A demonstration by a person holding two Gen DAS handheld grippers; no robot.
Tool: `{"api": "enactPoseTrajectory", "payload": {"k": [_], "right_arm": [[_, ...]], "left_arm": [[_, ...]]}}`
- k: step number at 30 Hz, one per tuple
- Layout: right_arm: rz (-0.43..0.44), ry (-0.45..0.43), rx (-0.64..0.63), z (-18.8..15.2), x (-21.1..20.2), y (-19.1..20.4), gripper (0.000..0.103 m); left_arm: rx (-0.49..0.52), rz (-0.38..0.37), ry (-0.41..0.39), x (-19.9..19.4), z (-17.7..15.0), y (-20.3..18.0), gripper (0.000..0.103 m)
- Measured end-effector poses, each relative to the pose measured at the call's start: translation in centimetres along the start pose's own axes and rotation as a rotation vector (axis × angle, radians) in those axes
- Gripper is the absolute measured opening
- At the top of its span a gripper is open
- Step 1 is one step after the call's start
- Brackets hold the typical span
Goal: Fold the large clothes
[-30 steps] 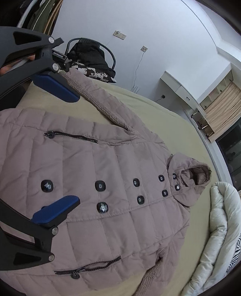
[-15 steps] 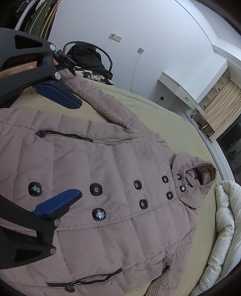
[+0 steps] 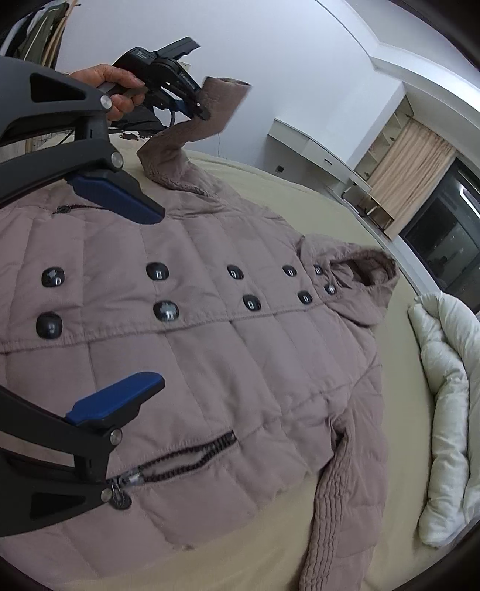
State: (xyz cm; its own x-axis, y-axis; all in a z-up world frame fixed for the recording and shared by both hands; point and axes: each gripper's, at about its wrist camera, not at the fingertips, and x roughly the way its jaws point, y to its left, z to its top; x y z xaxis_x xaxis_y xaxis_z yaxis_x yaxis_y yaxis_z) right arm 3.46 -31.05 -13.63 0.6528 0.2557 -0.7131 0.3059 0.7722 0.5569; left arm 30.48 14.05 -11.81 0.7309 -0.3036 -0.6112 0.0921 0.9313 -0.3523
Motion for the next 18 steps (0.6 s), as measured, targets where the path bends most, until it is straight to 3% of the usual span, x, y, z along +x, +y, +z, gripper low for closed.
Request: {"api": "enactPoseTrajectory", "payload": {"k": [3, 7, 9, 12, 14, 16, 18], "right_arm": [[-0.016, -0.002, 0.052, 0.6, -0.6, -2.8, 0.086], [0.006, 0.008, 0.135, 1.6, -0.7, -5.7, 0.088], [0.037, 0.008, 0.164, 2.3, -0.4, -6.3, 0.100], [0.118, 0.023, 0.186, 3.9, 1.2, -6.2, 0.102], [0.205, 0.069, 0.208, 5.2, 3.4, -5.3, 0.102], [0.272, 0.147, 0.212, 6.4, 6.3, -3.7, 0.098], [0.312, 0.242, 0.214, 7.3, 9.7, -2.2, 0.088]], "left_arm": [[0.183, -0.008, 0.125, 5.9, -3.3, -5.4, 0.015], [0.277, 0.071, 0.322, 12.7, -6.5, -6.3, 0.018], [0.302, 0.097, 0.301, 11.9, -8.8, -9.2, 0.018], [0.283, 0.051, 0.314, 11.6, -9.0, -9.0, 0.025], [0.289, 0.026, 0.323, 10.9, -11.1, -11.6, 0.029], [0.285, 0.002, 0.320, 9.8, -11.2, -11.8, 0.031], [0.275, -0.027, 0.317, 7.7, -12.3, -12.3, 0.049]]}}
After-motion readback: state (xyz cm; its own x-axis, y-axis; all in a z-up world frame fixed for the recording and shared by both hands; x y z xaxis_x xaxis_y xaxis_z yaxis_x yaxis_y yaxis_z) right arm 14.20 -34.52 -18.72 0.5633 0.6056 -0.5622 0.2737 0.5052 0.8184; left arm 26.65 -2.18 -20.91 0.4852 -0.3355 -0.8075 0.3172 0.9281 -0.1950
